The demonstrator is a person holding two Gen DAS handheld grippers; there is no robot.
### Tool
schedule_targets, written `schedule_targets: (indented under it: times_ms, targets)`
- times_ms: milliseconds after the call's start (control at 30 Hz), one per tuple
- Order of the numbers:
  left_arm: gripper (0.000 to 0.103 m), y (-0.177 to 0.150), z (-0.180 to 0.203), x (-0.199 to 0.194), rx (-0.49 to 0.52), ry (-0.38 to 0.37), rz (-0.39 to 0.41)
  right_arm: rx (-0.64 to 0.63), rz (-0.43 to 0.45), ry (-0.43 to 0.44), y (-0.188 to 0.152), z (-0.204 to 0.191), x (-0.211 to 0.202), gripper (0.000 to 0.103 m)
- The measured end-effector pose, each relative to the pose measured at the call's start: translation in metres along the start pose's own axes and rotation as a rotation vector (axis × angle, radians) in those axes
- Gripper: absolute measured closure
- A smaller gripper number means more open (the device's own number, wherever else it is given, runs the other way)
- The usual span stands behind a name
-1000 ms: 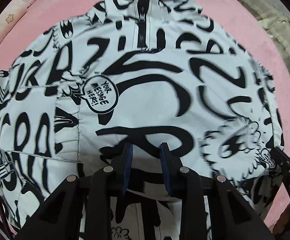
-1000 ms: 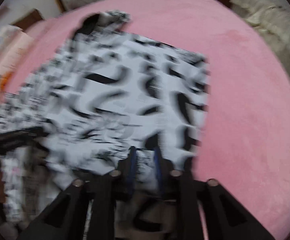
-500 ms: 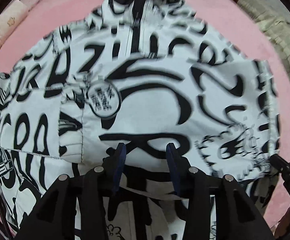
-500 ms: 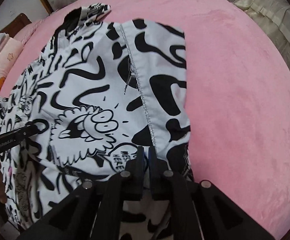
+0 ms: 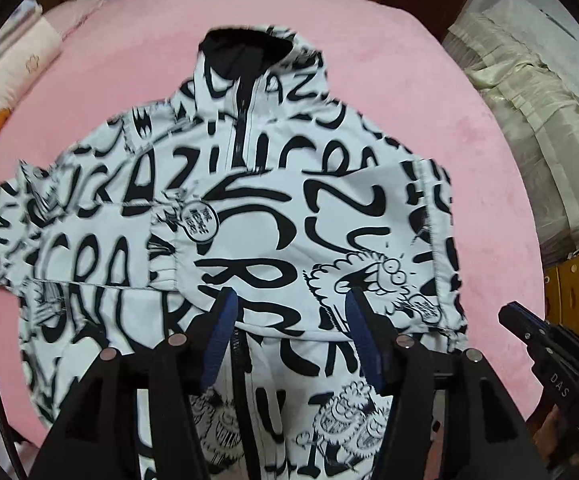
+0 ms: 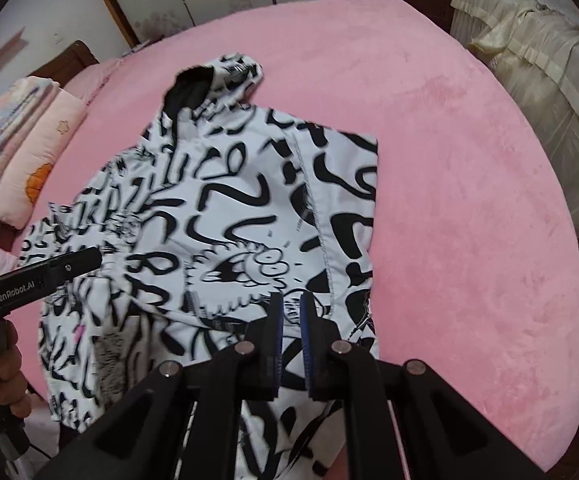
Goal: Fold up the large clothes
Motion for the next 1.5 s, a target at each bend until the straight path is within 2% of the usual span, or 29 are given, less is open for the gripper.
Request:
schedule_targets:
  times_ms: [100, 333, 500, 667, 833, 1000, 1167, 1333, 1500]
  targets:
    - [0.048, -0.002, 0.004, -0.024, 0.010, 0.024, 0.028, -0.015, 0.007, 0.008, -0.002, -0.008, -0.017, 0.095]
    - [0.048, -0.019, 0.002, -0.071, -0.045, -0.003, 0.066, -0.049, 0.020, 0.046, -0.004, -0.026, -0.044, 0.095]
    - [0.048, -0.033, -0.016, -0.089, -0.086, 0.006, 0.064, -0.079, 0.012, 0.080, -0.008, -0.046, -0.052, 0.095]
    - [0.048, -0.049, -0.051, -0.106, -0.104, 0.033, 0.071, -0.120, 0.003, 0.097, -0.014, -0.079, -0.054, 0.095]
    - [0.048, -0.066, -0.111, -0.118, -0.122, 0.036, 0.077, -0.156, 0.006, 0.124, -0.021, -0.129, -0.058, 0.095]
    - [0.048, -0.082, -0.187, -0.124, -0.139, 0.019, 0.040, -0.169, 0.019, 0.104, -0.028, -0.185, -0.055, 0.095]
    - [0.048, -0.087, -0.268, -0.136, -0.143, -0.002, 0.049, -0.150, -0.013, 0.070, -0.034, -0.251, -0.037, 0.095]
    - [0.047, -0.088, -0.343, -0.130, -0.177, -0.033, 0.042, -0.197, -0.037, 0.045, -0.030, -0.326, -0.015, 0.095]
    - [0.047, -0.091, -0.422, -0.108, -0.277, -0.089, 0.016, -0.235, -0.038, 0.041, -0.023, -0.389, 0.002, 0.095]
Point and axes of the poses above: each gripper's, at about its wrist camera, not at the fingertips, and x roughly the way its jaws point, z to its right, y to its top, the point moved 9 cm from there along x, roughly the way its jaws point, and after that the axes turned 11 degrees about -z, right-handed, at the moved point
